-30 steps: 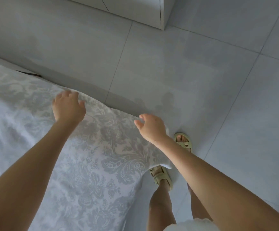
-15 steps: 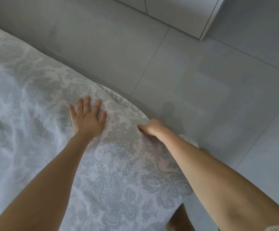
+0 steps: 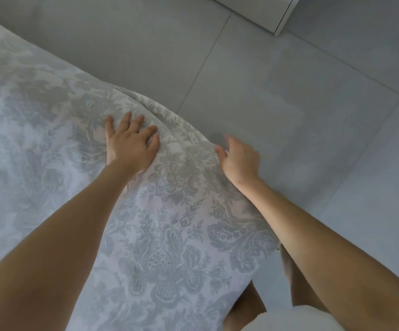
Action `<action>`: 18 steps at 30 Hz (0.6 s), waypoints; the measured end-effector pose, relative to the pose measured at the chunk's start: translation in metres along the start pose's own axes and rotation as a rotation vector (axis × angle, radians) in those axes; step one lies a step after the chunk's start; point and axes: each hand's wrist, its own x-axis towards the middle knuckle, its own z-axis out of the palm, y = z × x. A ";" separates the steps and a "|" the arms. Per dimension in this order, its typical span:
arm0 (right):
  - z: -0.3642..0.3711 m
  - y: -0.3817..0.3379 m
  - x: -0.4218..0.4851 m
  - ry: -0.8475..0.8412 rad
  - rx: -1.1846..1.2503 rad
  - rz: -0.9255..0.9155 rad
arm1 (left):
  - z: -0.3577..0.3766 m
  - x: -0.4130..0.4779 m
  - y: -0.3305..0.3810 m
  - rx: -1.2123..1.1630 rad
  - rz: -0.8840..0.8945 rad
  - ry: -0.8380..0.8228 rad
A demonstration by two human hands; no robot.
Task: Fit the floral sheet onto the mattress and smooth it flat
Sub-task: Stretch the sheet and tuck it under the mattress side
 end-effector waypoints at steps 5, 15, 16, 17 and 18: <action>-0.017 0.041 -0.116 0.128 0.091 -0.471 | -0.003 0.001 0.005 0.003 -0.021 -0.021; -0.031 0.143 -0.161 0.018 -0.183 -0.134 | -0.047 -0.080 0.060 -0.297 0.243 0.197; -0.033 0.143 -0.168 0.075 -0.081 -0.064 | -0.048 -0.094 0.073 -0.342 0.320 0.200; -0.036 0.141 -0.177 0.070 0.041 0.012 | -0.046 -0.106 0.087 -0.374 0.394 0.184; -0.036 0.137 -0.185 0.026 0.173 0.087 | -0.043 -0.116 0.102 -0.393 0.458 0.152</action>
